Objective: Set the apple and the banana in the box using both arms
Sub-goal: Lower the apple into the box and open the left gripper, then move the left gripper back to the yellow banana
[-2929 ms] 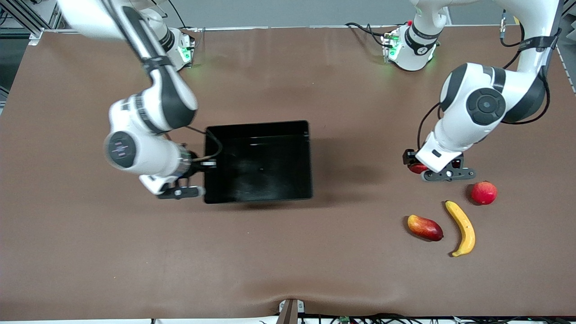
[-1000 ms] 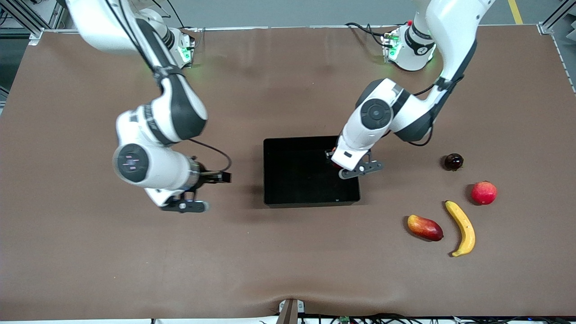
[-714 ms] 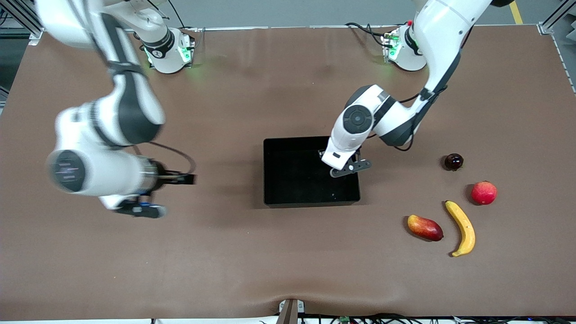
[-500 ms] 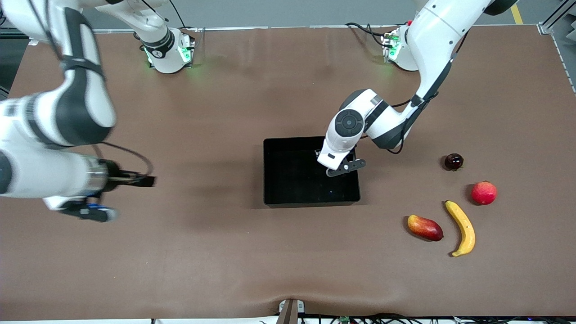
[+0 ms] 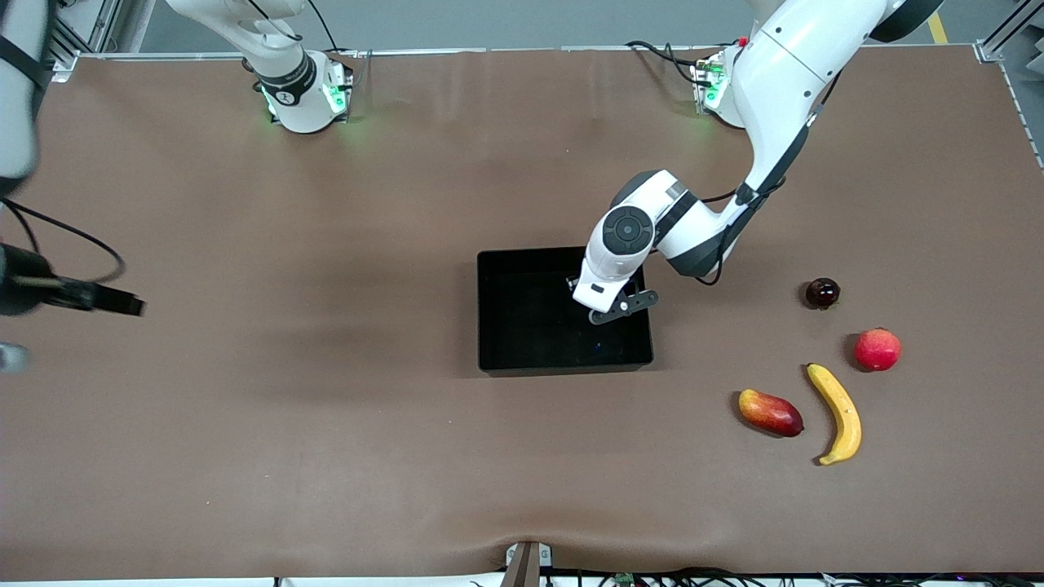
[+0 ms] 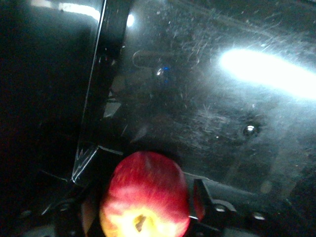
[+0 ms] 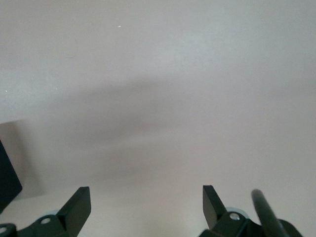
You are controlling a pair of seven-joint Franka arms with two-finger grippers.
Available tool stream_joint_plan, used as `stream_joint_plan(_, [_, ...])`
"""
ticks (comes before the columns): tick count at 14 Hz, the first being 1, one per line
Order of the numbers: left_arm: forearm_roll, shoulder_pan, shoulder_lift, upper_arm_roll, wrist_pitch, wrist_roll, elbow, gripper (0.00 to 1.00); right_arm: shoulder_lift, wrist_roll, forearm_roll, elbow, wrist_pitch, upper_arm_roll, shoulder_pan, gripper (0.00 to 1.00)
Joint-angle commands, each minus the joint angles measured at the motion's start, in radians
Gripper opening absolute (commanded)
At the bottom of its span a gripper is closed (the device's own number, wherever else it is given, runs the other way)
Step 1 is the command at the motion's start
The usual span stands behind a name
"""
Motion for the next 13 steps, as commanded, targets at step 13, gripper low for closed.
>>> stream_joint_plan(13, [0.181, 0.267, -0.152, 0.017, -0.399, 0.371, 0.212, 1.0, -0.398, -0.024, -0.061, -0.345, 0.062, 0.039, 0.034, 1.0])
